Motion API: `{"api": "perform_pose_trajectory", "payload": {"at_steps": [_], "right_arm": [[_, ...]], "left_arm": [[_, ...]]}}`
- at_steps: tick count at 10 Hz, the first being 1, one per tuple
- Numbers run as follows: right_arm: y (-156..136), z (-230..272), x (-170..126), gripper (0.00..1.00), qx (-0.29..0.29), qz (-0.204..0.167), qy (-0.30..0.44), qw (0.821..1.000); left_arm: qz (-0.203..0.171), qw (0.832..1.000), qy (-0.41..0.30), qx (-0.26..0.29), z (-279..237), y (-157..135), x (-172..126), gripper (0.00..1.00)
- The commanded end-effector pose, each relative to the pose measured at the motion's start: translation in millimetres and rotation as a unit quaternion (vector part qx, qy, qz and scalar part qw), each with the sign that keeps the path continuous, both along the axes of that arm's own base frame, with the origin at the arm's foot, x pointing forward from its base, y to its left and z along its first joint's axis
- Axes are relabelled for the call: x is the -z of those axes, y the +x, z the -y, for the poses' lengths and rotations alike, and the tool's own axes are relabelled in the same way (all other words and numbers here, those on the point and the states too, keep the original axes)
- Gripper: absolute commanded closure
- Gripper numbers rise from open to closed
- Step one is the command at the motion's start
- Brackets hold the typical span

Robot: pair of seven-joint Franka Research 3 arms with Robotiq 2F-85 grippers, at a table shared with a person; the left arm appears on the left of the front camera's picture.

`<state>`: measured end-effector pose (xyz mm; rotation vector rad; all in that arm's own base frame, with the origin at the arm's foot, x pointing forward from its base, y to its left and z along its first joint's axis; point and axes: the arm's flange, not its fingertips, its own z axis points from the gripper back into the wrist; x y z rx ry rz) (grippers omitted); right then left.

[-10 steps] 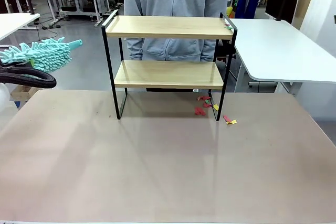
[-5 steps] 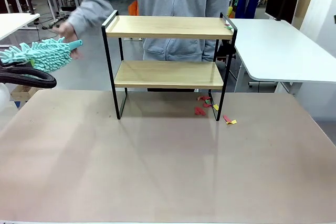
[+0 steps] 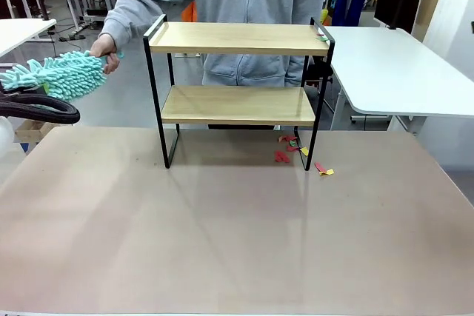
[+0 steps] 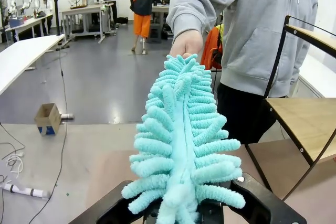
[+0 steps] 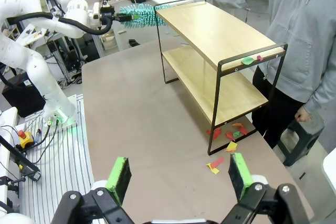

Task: Clean the shelf.
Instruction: Hand the Duster back to the human.

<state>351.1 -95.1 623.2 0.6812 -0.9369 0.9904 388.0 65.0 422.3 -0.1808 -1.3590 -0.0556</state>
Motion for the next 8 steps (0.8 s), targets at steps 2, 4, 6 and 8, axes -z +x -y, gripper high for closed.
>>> {"api": "perform_pose_trajectory", "payload": {"at_steps": [2,4,6,8], "right_arm": [[0,1,-2,0.0,-0.003,0.0,-0.004,1.0],[0,1,-2,0.0,-0.003,0.0,-0.004,1.0],[0,1,-2,0.0,-0.003,0.0,-0.004,1.0],[0,1,-2,0.0,-0.003,0.0,-0.004,1.0]], "left_arm": [[0.0,0.999,0.01,0.037,2,-12,-15,0.25],[-0.021,0.998,0.003,0.05,4,-27,-34,0.0],[-0.026,0.997,-0.041,0.053,-5,-44,-68,0.0],[-0.013,0.989,-0.13,0.063,-26,-67,-123,0.0]]}}
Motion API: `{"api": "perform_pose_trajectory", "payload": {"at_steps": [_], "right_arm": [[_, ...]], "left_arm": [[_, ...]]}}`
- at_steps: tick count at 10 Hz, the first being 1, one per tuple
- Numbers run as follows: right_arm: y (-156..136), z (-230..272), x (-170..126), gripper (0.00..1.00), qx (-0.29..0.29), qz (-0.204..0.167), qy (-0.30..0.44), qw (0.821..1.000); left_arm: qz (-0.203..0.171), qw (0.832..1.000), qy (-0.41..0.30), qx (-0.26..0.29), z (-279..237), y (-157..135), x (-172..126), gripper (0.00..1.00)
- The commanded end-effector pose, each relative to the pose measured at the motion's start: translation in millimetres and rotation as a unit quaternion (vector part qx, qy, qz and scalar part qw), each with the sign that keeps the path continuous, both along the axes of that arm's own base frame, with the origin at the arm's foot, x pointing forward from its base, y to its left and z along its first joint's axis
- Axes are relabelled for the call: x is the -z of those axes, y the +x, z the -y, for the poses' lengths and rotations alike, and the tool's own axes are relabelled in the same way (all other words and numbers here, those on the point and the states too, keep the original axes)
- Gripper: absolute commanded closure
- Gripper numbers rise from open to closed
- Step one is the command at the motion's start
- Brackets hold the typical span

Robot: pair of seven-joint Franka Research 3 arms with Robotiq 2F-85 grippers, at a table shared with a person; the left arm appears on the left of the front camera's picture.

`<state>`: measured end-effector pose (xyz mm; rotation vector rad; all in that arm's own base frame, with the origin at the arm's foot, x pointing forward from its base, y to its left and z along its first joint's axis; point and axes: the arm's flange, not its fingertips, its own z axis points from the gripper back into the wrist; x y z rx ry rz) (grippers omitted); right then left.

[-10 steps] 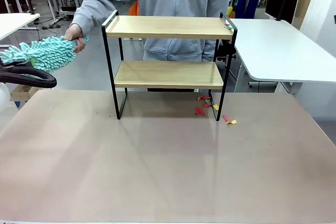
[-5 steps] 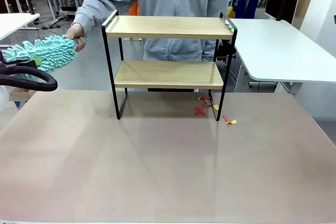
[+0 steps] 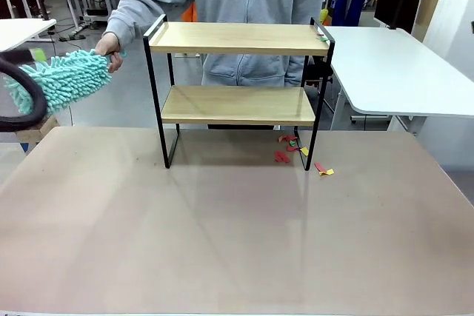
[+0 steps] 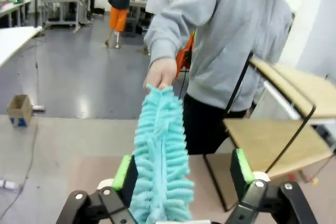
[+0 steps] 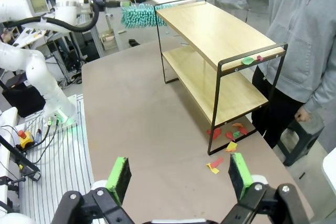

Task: Clean the shelf.
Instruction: Hand the Duster back to the human.

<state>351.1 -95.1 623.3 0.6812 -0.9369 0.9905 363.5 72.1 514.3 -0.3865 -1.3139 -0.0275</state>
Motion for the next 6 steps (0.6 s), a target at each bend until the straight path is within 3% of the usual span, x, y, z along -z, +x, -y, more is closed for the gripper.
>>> {"api": "perform_pose_trajectory", "payload": {"at_steps": [1,3,6], "right_arm": [[0,1,-2,0.0,-0.003,0.0,-0.004,1.0],[0,1,-2,0.0,-0.003,0.0,-0.004,1.0],[0,1,-2,0.0,-0.003,0.0,-0.004,1.0]], "left_arm": [[0.025,0.996,-0.09,0.006,-36,-57,-61,0.0],[0.043,0.989,-0.139,-0.011,-74,-73,-95,0.0],[0.039,0.987,-0.158,0.001,-121,-90,-110,0.0]]}}
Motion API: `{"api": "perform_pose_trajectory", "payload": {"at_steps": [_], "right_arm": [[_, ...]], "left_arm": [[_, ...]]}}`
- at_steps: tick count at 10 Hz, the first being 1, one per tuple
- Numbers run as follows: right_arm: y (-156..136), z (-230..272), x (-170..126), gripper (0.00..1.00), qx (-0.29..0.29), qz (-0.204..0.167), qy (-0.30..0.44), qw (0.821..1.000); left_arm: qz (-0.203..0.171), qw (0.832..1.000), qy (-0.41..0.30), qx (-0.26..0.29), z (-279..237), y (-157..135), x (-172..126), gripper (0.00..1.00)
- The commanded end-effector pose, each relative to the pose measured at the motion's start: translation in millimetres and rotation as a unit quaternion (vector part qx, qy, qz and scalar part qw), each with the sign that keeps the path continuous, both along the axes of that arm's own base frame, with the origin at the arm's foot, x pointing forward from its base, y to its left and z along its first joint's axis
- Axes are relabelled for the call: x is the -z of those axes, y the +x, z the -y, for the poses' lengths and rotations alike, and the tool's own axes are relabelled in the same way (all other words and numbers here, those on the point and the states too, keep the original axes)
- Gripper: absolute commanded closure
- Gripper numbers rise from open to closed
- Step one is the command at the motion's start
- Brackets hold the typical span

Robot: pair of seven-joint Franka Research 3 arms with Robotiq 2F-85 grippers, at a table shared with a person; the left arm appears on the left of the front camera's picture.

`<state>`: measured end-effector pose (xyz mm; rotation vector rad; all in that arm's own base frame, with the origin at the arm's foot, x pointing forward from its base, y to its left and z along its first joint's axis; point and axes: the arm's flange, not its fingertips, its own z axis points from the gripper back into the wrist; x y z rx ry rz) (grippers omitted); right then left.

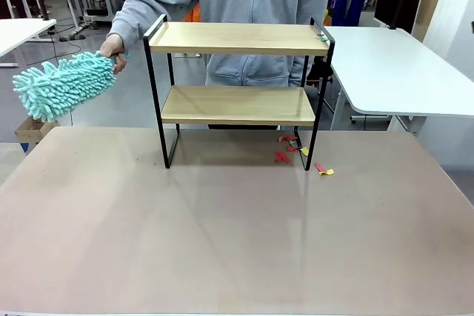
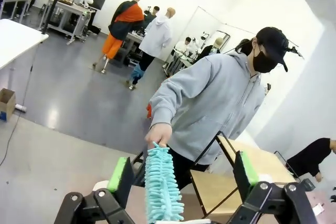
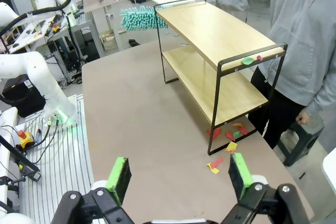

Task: Clean the shelf.
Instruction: Hand the Duster back to the human.

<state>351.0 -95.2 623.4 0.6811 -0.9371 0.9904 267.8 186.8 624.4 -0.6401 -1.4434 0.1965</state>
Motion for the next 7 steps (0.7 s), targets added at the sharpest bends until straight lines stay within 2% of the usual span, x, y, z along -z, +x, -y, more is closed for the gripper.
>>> {"api": "perform_pose_trajectory", "payload": {"at_steps": [1,7], "right_arm": [[-0.2,0.9,-2.0,0.0,-0.003,0.0,-0.004,1.0],[-0.2,0.9,-2.0,0.0,-0.003,0.0,-0.004,1.0]], "left_arm": [[-0.001,1.0,0.004,-0.005,15.8,6.0,2.4,0.0],[-0.001,1.0,0.004,-0.005,15.8,6.0,2.4,0.0]]}}
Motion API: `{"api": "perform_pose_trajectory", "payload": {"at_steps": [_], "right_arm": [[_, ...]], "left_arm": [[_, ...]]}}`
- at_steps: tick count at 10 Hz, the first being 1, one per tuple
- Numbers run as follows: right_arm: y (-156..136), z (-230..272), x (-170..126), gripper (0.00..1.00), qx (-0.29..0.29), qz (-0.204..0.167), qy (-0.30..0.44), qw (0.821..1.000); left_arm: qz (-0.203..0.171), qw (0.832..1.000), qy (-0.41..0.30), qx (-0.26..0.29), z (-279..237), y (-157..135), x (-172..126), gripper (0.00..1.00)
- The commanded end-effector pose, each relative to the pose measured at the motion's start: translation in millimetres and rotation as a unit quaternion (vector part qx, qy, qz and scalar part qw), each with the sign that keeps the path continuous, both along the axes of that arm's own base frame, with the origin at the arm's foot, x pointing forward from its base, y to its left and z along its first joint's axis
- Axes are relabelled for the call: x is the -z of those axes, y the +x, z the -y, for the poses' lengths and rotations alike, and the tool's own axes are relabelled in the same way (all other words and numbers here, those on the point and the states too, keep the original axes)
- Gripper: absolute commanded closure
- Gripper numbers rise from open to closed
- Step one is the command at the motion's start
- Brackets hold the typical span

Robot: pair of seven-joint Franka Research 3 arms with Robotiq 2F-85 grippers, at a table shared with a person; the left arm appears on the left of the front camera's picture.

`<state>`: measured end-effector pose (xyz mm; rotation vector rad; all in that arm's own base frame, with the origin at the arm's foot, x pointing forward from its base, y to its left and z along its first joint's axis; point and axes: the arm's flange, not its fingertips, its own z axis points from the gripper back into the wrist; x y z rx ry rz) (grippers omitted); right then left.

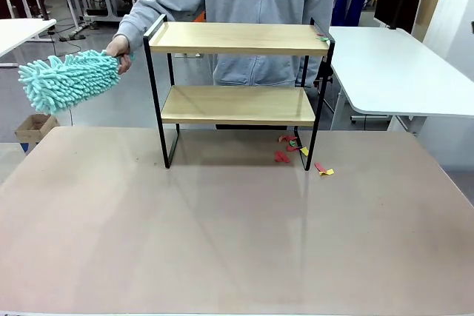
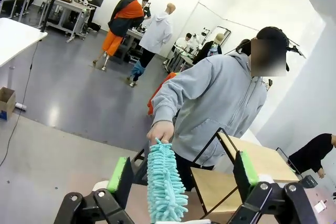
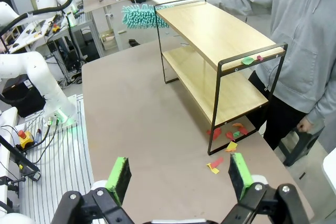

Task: Clean the shelf.
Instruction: Hand the Duster back to the human.

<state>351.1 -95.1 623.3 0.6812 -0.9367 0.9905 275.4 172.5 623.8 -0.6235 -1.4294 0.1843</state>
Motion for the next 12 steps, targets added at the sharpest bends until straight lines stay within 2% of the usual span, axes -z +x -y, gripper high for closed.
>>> {"api": "perform_pose_trajectory", "payload": {"at_steps": [1,12], "right_arm": [[-0.3,1.0,-2.1,0.0,-0.003,0.0,-0.004,1.0],[-0.3,1.0,-2.1,0.0,-0.003,0.0,-0.004,1.0]], "left_arm": [[0.006,1.0,-0.006,-0.006,1.4,-1.5,1.8,0.0],[0.006,1.0,-0.006,-0.006,1.4,-1.5,1.8,0.0]]}}
